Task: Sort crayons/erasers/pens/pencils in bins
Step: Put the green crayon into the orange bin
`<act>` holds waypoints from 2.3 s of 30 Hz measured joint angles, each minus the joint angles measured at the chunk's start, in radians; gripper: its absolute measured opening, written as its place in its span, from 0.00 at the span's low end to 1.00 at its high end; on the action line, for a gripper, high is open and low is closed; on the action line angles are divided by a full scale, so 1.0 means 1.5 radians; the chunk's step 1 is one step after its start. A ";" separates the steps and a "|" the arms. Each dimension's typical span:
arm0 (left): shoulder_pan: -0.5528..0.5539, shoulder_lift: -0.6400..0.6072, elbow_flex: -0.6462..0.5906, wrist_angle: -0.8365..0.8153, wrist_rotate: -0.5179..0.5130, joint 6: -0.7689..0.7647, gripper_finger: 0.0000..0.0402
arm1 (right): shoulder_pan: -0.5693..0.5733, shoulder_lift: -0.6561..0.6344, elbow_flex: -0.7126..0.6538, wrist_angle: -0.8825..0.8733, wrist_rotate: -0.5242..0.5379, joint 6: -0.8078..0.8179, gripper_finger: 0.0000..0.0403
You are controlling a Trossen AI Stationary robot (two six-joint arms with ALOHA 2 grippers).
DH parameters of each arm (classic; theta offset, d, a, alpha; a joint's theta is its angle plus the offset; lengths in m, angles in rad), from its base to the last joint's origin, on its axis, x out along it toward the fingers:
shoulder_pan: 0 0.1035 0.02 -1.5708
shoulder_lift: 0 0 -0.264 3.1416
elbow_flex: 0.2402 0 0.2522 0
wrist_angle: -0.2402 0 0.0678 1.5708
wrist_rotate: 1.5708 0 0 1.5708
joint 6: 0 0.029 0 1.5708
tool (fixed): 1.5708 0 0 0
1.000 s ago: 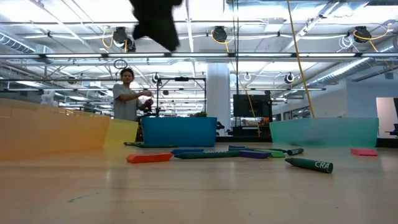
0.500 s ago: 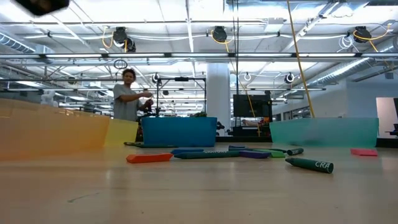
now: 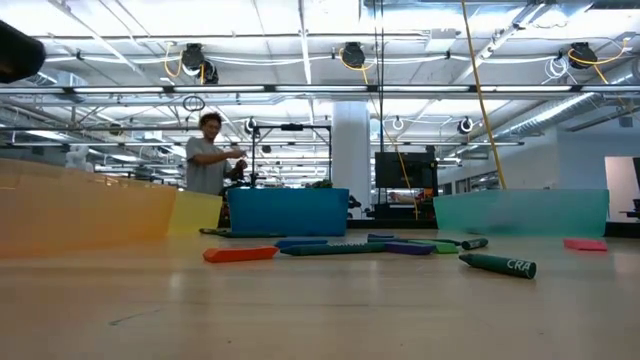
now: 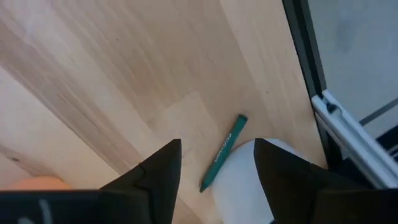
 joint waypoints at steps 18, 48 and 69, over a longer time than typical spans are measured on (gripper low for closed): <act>-0.090 0.057 0.019 -0.002 -0.038 -0.085 0.52 | 0.055 0.014 0.000 -0.013 -0.007 0.001 0.45; -0.143 0.161 0.016 0.026 -0.119 -0.057 0.08 | 0.282 0.149 0.000 0.248 0.054 0.205 0.45; -0.121 0.078 0.057 -0.012 -0.257 -0.071 0.07 | 0.271 0.149 0.000 0.246 0.051 0.244 0.45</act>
